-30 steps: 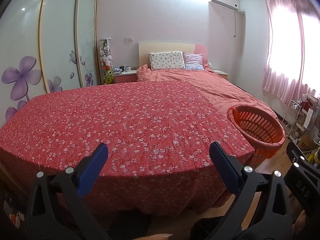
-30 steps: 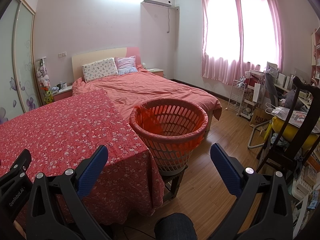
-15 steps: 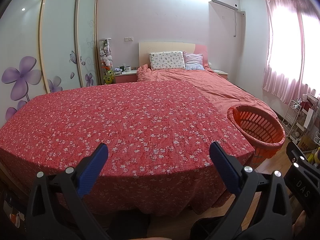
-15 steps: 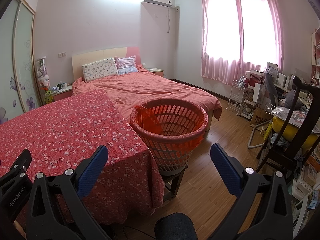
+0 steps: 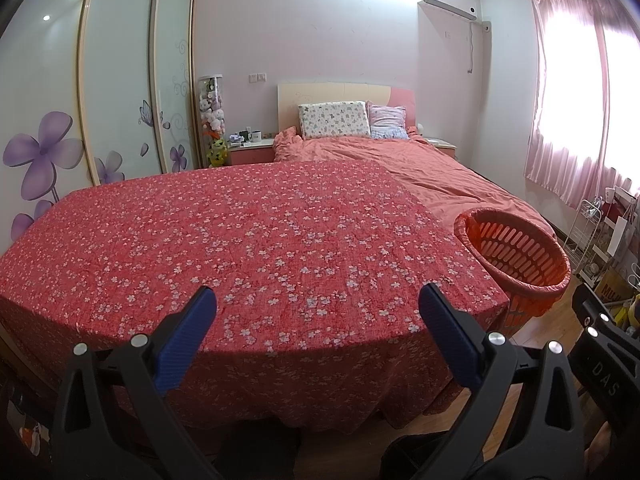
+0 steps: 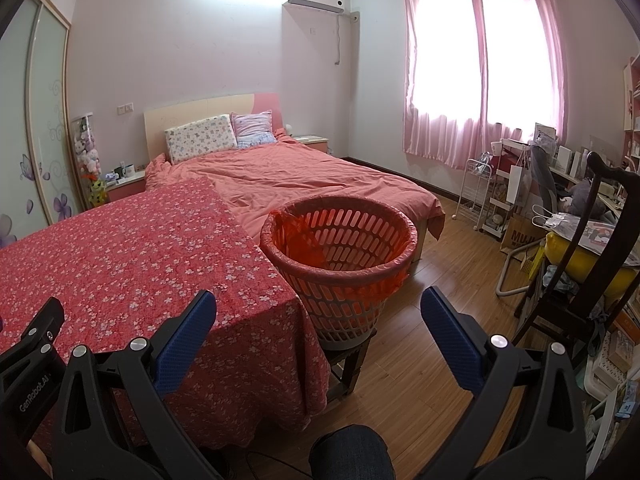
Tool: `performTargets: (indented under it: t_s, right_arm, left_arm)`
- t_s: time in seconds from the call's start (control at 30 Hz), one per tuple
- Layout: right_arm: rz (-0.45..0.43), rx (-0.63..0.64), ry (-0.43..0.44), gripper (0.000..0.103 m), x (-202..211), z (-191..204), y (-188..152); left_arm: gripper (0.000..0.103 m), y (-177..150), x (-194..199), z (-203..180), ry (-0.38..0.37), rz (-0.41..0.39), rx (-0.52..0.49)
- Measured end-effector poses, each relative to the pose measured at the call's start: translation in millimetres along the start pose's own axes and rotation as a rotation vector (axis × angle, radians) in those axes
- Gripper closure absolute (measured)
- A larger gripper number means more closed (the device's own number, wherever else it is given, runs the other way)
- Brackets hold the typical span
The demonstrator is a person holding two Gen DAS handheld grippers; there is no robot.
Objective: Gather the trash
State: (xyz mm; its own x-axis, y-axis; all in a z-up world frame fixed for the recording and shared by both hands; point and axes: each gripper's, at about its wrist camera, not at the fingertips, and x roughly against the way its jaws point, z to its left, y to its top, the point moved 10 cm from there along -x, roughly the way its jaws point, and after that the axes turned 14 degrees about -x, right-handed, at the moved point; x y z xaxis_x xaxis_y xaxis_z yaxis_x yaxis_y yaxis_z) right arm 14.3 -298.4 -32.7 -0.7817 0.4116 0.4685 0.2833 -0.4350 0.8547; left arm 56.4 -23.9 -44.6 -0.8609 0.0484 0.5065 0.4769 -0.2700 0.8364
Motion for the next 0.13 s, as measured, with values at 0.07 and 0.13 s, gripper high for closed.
performTargets:
  t_s: [0.07,0.13]
  right_arm:
    - [0.000,0.000,0.001,0.002,0.1,0.1,0.2]
    - [0.000,0.001,0.001,0.002,0.1,0.5,-0.5]
  left_arm:
    - [0.004,-0.2,-0.5,-0.1,-0.002,0.002,0.002]
    - [0.004,-0.6,-0.6,-0.3,-0.003,0.003,0.003]
